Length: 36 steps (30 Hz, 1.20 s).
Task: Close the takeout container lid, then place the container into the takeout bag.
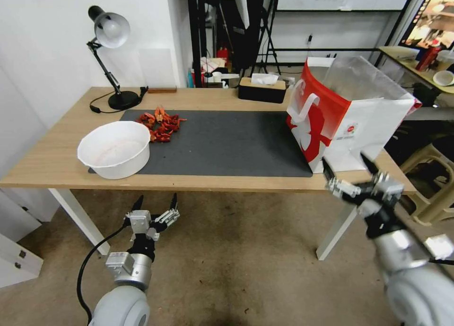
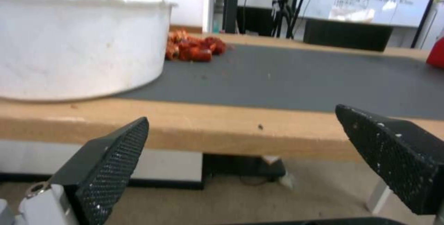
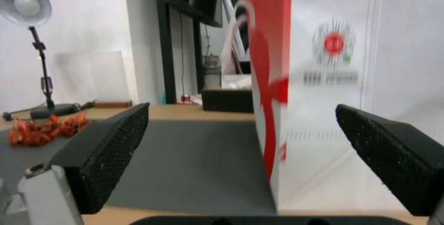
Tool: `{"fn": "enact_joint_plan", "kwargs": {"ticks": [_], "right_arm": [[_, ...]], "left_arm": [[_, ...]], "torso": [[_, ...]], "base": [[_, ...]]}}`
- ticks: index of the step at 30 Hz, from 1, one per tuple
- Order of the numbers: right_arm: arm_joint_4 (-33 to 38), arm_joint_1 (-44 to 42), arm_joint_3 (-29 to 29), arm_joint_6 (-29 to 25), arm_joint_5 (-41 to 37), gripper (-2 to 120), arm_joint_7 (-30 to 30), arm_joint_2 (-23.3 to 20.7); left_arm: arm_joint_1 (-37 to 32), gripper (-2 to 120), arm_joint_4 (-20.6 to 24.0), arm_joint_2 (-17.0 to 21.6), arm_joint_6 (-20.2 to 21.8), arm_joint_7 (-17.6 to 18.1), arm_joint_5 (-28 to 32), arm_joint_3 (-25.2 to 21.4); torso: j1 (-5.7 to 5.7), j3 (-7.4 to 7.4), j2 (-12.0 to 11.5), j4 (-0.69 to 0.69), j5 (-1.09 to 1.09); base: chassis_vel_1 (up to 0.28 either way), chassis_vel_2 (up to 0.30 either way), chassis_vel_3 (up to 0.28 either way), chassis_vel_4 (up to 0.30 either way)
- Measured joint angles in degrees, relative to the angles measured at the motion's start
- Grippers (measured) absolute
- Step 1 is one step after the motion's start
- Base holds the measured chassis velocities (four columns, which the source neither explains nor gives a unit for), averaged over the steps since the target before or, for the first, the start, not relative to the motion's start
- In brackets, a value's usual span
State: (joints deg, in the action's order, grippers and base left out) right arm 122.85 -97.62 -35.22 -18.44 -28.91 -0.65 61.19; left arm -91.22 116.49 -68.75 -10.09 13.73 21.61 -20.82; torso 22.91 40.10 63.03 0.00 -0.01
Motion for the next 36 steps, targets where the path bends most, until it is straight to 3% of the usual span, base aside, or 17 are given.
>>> {"fn": "enact_joint_plan", "kwargs": {"ticks": [10,36], "right_arm": [[-6.62,0.87,4.84,-4.07,4.44,100,-1.7,5.1],[-9.13,1.99,7.17,-3.72,3.86,100,-2.7,6.54]], "left_arm": [[-0.86,100,-1.74,-0.1,-2.91,-1.09,-1.33,-0.47],[-0.57,100,-3.55,-0.78,-4.74,-1.55,-2.58,0.17]], "torso": [[0.0,0.0,0.0,0.0,0.0],[0.0,0.0,-0.01,0.0,0.01]], "base": [[0.0,0.0,0.0,0.0],[0.0,0.0,0.0,0.0]]}}
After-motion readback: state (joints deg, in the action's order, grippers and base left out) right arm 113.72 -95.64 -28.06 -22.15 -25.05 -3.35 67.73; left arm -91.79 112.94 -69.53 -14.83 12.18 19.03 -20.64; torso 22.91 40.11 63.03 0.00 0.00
